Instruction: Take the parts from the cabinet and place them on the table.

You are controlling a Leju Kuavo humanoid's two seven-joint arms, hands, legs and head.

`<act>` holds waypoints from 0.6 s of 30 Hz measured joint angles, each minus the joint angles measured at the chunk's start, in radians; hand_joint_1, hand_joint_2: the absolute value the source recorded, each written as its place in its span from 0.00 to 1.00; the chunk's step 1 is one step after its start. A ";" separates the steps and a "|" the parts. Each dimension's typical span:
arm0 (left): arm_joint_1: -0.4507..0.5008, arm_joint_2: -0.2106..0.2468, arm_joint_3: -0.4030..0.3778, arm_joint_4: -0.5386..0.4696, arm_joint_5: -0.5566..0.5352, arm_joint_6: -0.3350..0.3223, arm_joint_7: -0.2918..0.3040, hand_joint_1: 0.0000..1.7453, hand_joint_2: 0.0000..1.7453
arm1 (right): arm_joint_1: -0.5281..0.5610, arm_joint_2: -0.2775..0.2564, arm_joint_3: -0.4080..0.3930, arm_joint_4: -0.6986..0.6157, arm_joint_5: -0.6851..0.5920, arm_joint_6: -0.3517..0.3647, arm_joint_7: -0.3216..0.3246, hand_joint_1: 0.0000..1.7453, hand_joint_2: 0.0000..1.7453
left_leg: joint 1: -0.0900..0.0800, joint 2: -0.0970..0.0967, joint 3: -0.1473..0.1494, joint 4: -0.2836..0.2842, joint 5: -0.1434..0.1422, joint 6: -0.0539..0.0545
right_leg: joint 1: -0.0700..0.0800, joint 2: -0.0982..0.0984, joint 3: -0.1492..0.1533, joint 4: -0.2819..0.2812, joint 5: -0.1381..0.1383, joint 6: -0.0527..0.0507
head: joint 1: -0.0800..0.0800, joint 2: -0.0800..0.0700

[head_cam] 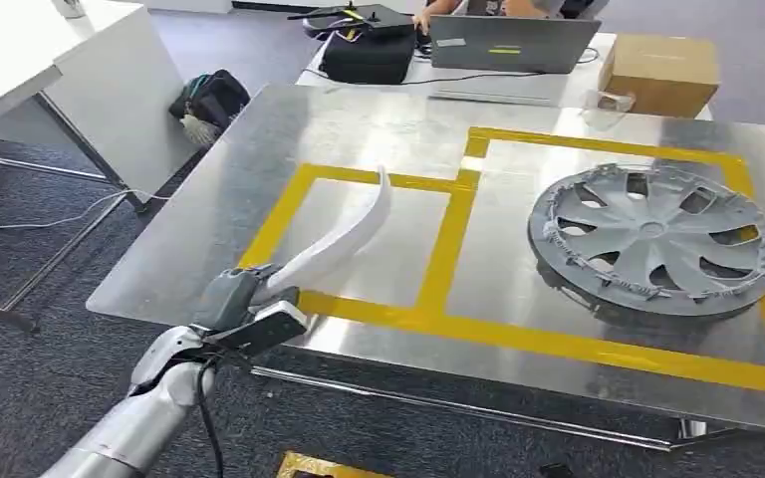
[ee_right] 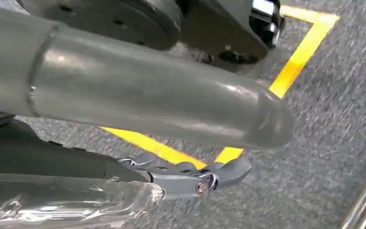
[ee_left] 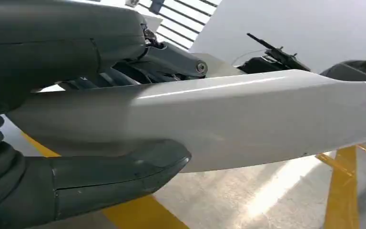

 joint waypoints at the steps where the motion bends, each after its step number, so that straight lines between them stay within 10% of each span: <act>1: -0.010 0.000 -0.010 0.006 -0.018 0.000 0.010 1.00 1.00 | -0.002 0.000 0.000 0.000 0.000 0.002 0.000 0.00 0.00 | -0.002 0.000 0.021 -0.083 0.073 0.005 | 0.000 0.000 0.012 0.000 -0.009 0.003 | 0.000 0.000; 2: -0.020 0.000 -0.020 0.017 -0.036 0.000 0.019 1.00 1.00 | -0.004 0.000 0.001 0.000 0.002 0.004 0.000 0.00 0.00 | -0.004 0.002 0.034 -0.154 0.151 0.011 | 0.000 0.001 0.009 -0.002 -0.017 0.007 | 0.000 0.000; 5: -0.051 -0.006 -0.056 0.051 -0.105 -0.003 0.064 1.00 1.00 | -0.011 0.000 0.005 0.000 0.006 0.007 0.004 0.00 0.00 | -0.008 0.000 0.037 -0.171 0.144 0.017 | 0.005 0.003 0.012 0.001 -0.039 0.023 | -0.001 0.000; 7: -0.072 -0.013 -0.072 0.072 -0.123 -0.003 0.070 1.00 1.00 | -0.015 0.000 0.006 0.000 0.007 0.008 0.005 0.00 0.00 | -0.007 -0.001 0.038 -0.172 0.142 0.013 | 0.006 0.001 0.017 -0.005 -0.041 0.005 | 0.001 0.000; 8: -0.080 -0.016 -0.083 0.082 -0.133 -0.003 0.076 0.00 1.00 | -0.017 0.000 0.007 0.000 0.010 0.010 0.006 0.00 0.00 | -0.008 -0.002 0.038 -0.172 0.140 0.015 | 0.006 0.000 0.025 -0.011 -0.040 0.007 | -0.001 0.000; 12: -0.121 -0.023 -0.123 0.128 -0.274 0.000 0.185 0.00 1.00 | -0.022 0.000 0.016 0.000 0.014 0.014 0.012 0.00 0.00 | -0.008 -0.002 0.038 -0.172 0.134 0.023 | 0.006 -0.002 0.040 -0.028 -0.039 0.014 | -0.001 0.000; 13: -0.132 -0.026 -0.136 0.142 -0.312 0.005 0.208 0.00 0.00 | -0.024 0.000 0.017 0.000 0.014 0.014 0.015 0.00 0.00 | -0.008 -0.003 0.038 -0.172 0.133 0.025 | 0.006 -0.003 0.041 -0.030 -0.039 0.021 | 0.000 0.000; 18: -0.159 -0.053 -0.169 0.198 -0.375 0.041 0.267 0.00 0.00 | -0.025 0.000 0.023 0.000 0.013 0.012 0.022 0.00 0.00 | -0.008 -0.003 0.039 -0.172 0.132 0.027 | 0.006 -0.002 0.042 -0.034 -0.040 0.030 | 0.000 0.000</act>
